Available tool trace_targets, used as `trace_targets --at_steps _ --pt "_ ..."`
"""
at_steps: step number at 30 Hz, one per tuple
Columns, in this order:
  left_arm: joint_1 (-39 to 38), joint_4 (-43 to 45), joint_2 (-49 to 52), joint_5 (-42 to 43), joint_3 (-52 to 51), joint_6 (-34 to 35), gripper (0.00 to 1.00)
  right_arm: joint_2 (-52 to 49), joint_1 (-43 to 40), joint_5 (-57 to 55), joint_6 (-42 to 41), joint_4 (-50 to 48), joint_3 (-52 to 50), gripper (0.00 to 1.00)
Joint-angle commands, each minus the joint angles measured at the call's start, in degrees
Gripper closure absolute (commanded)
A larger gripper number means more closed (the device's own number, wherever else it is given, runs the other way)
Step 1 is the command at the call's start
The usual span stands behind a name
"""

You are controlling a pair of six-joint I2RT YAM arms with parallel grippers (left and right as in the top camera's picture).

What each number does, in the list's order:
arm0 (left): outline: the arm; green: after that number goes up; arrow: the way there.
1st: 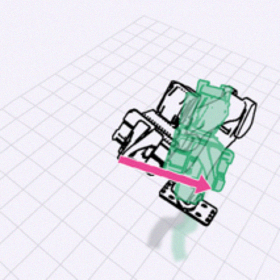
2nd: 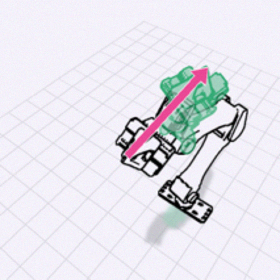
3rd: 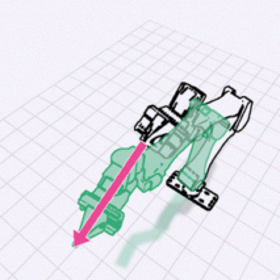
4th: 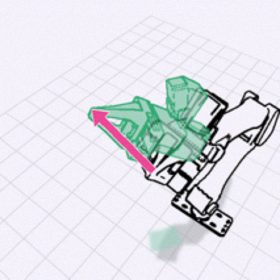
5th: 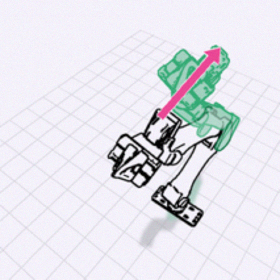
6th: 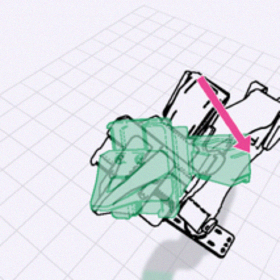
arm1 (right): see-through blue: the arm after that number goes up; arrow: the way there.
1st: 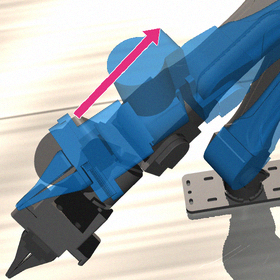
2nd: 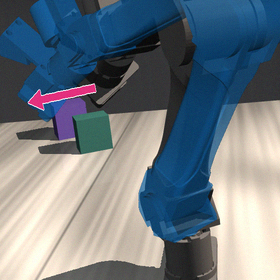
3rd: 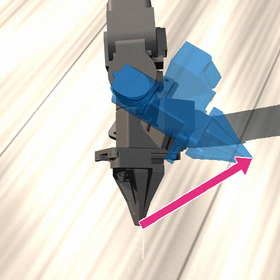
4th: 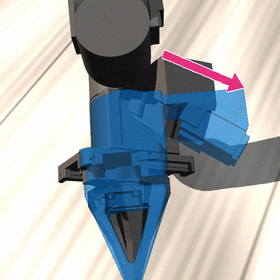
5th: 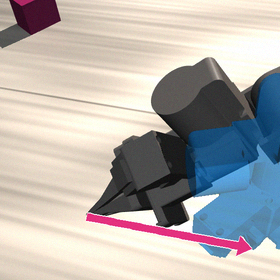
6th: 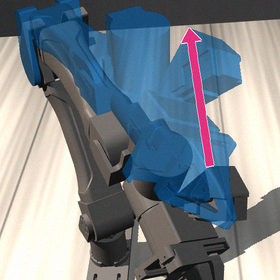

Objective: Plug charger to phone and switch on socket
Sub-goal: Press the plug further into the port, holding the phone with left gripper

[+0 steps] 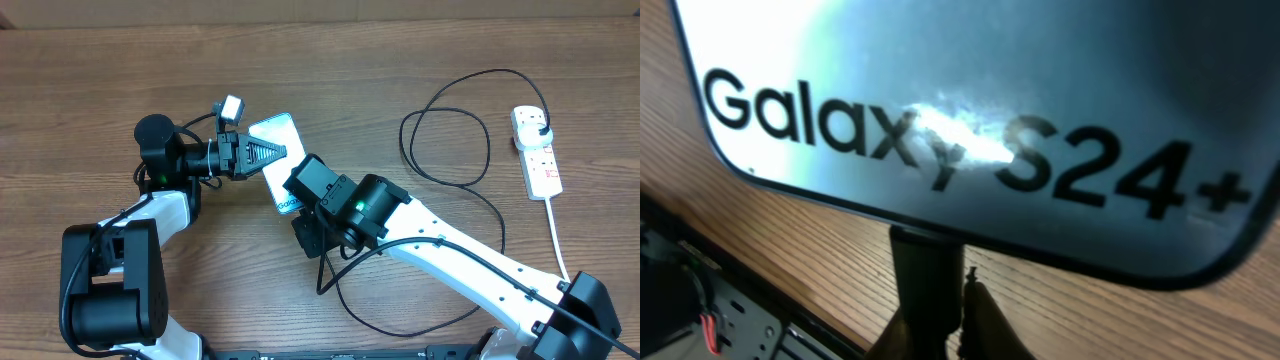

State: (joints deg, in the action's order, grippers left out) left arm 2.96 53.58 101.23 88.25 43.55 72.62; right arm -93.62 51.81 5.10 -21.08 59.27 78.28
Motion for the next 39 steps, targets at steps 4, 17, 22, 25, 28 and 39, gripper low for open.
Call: trace_targets --at_steps 4,17,22,25,28,39 --pt "-0.4 0.3 -0.1 2.3 0.9 -1.9 0.96 0.2 -0.3 -2.4 -0.1 -2.8 1.0 0.96" --pt "-4.0 0.3 -0.1 2.3 0.8 -2.0 0.96 0.2 -0.4 -8.7 6.6 -9.4 3.9 0.96" --pt "-4.2 0.3 -0.1 2.3 0.8 -2.4 0.96 0.8 -0.5 -13.8 6.6 -8.1 4.7 0.96" --pt "-4.2 0.3 -0.1 2.3 0.8 -2.1 0.96 1.4 -0.5 -14.1 6.6 -7.9 5.1 0.94" --pt "-4.3 0.2 -0.1 2.3 0.8 -1.9 0.96 2.0 -0.4 -14.0 7.9 -9.7 5.2 0.94" --pt "-4.5 0.3 -0.1 2.3 0.8 0.1 0.96 3.7 -0.5 -11.8 8.6 -4.6 7.6 0.4"
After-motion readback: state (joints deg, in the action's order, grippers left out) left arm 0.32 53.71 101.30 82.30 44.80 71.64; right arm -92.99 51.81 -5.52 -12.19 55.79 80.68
